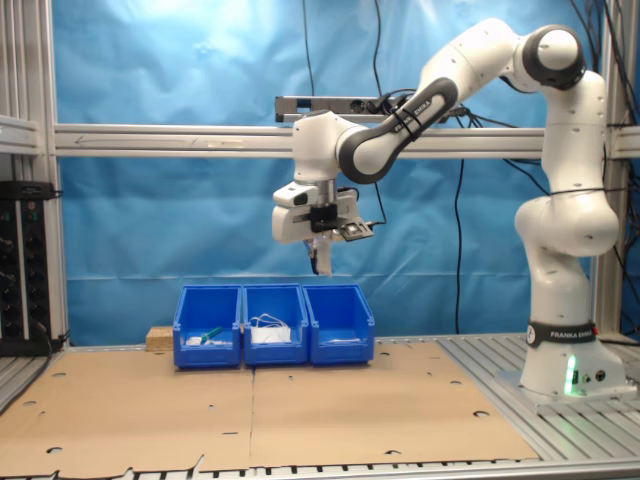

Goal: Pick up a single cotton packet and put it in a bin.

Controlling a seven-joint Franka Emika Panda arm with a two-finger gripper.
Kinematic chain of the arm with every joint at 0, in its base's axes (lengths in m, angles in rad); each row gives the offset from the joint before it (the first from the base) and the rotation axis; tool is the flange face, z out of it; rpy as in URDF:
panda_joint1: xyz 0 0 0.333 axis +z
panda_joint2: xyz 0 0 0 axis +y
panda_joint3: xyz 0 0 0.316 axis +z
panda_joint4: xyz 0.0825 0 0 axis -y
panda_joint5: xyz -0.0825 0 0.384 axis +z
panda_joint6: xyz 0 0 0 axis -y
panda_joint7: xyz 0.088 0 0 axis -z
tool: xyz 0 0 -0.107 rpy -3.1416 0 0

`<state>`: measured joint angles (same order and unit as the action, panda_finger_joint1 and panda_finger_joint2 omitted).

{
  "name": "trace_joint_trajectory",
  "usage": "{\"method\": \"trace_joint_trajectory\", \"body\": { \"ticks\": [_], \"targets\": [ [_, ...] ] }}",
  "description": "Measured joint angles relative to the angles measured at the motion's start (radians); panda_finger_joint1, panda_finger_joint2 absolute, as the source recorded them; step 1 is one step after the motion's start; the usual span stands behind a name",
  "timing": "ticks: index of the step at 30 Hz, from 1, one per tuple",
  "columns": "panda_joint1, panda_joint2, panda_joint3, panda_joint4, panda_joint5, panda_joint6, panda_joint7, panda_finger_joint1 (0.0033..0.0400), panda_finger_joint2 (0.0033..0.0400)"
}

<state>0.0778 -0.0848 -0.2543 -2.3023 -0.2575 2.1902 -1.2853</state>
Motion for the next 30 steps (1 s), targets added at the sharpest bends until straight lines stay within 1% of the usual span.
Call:
{"method": "trace_joint_trajectory", "body": {
  "ticks": [7, 14, 15, 24, 30],
  "targets": [
    [-0.009, -0.009, -0.115, -0.011, -0.011, 0.004, 0.037, 0.006, 0.006],
    [-0.013, -0.009, -0.21, -0.021, -0.016, 0.014, 0.043, 0.006, 0.006],
    [-0.013, -0.009, -0.21, -0.021, -0.016, 0.014, 0.043, 0.006, 0.006],
    [-0.013, -0.001, -0.297, -0.022, -0.016, 0.048, 0.04, 0.006, 0.006],
    [-0.013, 0.012, -0.335, -0.022, -0.016, 0.074, 0.029, 0.006, 0.006]
  ]
}}
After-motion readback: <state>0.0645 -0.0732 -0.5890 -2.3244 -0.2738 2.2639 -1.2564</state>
